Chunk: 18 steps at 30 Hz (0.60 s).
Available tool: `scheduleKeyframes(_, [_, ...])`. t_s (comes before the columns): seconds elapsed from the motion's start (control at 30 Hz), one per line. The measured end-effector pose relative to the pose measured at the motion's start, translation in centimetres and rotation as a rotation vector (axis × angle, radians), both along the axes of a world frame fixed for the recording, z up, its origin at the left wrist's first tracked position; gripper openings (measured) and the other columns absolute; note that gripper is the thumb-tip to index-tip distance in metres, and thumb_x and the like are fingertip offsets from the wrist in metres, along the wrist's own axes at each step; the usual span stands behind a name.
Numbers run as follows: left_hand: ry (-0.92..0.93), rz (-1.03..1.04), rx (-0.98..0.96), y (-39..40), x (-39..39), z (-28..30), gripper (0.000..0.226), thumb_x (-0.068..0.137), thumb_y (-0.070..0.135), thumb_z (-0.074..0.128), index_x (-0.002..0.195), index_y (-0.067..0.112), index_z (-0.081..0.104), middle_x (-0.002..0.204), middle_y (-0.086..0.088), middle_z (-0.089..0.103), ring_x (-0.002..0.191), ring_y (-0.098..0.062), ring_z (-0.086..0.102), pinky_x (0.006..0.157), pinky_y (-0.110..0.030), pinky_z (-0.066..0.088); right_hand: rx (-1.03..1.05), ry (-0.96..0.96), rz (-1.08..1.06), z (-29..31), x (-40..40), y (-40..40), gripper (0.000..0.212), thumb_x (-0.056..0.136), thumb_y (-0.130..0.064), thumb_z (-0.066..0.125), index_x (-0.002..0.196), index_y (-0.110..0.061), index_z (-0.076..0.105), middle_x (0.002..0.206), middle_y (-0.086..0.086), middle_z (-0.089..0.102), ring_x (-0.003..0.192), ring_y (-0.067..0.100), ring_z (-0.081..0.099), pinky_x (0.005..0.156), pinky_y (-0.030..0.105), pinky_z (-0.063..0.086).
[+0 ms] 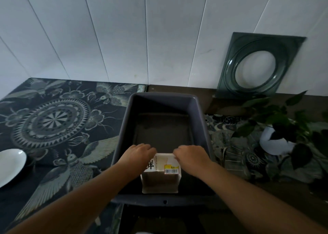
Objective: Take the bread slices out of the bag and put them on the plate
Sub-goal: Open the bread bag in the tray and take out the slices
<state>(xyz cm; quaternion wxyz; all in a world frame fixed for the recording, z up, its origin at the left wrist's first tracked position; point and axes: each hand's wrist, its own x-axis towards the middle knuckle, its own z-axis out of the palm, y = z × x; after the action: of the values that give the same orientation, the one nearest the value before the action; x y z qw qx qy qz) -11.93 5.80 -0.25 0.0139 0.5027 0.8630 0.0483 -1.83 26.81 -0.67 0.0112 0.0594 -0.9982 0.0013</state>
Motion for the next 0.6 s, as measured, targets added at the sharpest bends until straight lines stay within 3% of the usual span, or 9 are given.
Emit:
scheduleKeyframes(0.23, [-0.021,0.017,0.020,-3.0,3.1,-1.6,0.039,0.079,0.010,0.065,0.115,0.022,0.055,0.105,-0.003,0.063,0.096,-0.026,0.060,0.075,-0.037,0.047,-0.009,-0.075,-0.055,-1.3,3.8,-2.7,0.013,0.094,-0.025,0.052,0.098,-0.018,0.062,0.097,0.007,0.065,0.080,0.031,0.065,0.053,0.034,0.038])
scheduleKeyframes(0.33, [-0.073,0.053,0.049,-3.9,3.3,-1.5,0.029,0.081,0.016,0.068,0.108,0.018,0.058,0.102,-0.005,0.064,0.090,-0.028,0.063,0.069,-0.037,0.048,-0.048,-0.087,-0.108,-1.0,4.5,-2.4,0.018,0.096,-0.030,0.047,0.101,-0.019,0.060,0.100,0.008,0.065,0.084,0.032,0.065,0.056,0.035,0.037])
scheduleKeyframes(0.43, [-0.058,0.032,0.057,-4.4,3.7,-1.2,0.022,0.078,0.017,0.068,0.099,0.016,0.060,0.092,-0.006,0.068,0.082,-0.030,0.066,0.062,-0.035,0.044,-0.087,-0.096,-0.153,-1.0,5.2,-2.4,0.020,0.097,-0.035,0.045,0.101,-0.021,0.059,0.101,0.009,0.066,0.085,0.033,0.064,0.058,0.035,0.038])
scheduleKeyframes(0.6, [0.002,0.051,0.018,-4.4,4.2,-0.6,0.028,0.082,0.020,0.063,0.106,0.021,0.048,0.086,-0.004,0.069,0.074,-0.028,0.065,0.058,-0.034,0.038,-0.132,-0.118,-0.226,-0.9,5.9,-3.1,0.017,0.097,-0.038,0.045,0.097,-0.022,0.051,0.096,0.011,0.066,0.080,0.034,0.063,0.056,0.035,0.037])
